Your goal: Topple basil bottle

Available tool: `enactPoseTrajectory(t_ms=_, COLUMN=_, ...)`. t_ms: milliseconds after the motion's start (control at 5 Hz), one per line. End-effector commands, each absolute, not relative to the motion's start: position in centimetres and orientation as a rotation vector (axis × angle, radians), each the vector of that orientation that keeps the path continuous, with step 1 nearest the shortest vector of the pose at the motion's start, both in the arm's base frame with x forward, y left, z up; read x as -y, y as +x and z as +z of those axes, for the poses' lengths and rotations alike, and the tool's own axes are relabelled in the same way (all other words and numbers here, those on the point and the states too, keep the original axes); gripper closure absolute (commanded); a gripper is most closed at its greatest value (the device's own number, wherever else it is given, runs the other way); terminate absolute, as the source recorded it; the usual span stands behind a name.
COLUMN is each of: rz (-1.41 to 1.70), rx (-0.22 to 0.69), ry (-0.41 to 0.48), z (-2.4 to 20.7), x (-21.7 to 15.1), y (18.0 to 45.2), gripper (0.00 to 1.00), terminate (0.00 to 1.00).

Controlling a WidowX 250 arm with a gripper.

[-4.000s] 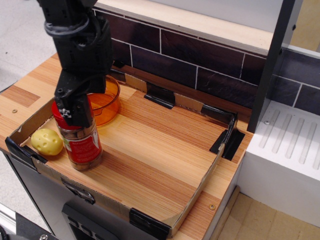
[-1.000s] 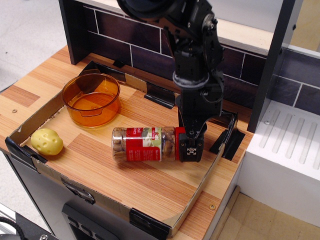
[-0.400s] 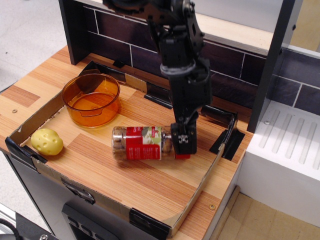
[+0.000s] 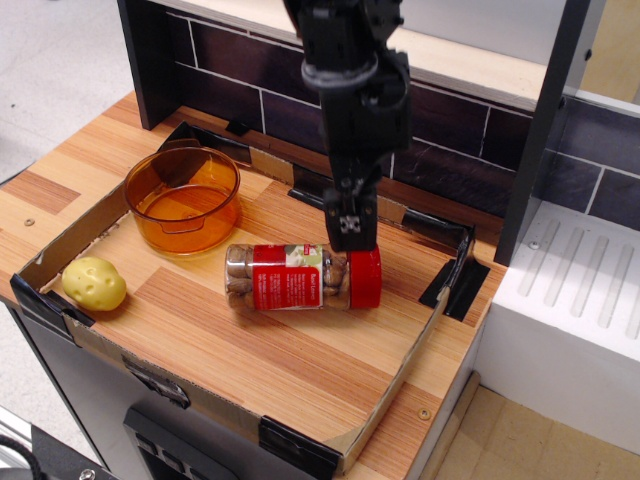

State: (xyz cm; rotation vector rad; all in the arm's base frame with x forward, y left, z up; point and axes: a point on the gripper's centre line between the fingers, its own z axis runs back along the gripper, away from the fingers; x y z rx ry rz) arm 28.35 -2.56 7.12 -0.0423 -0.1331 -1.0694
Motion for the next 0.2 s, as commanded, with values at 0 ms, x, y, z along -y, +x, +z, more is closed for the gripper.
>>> enactPoseTrajectory(t_ms=0, rz=-1.067, rx=0.196, ry=-0.005, z=9.57, x=2.51, y=29.13, gripper=0.00, terminate=1.00)
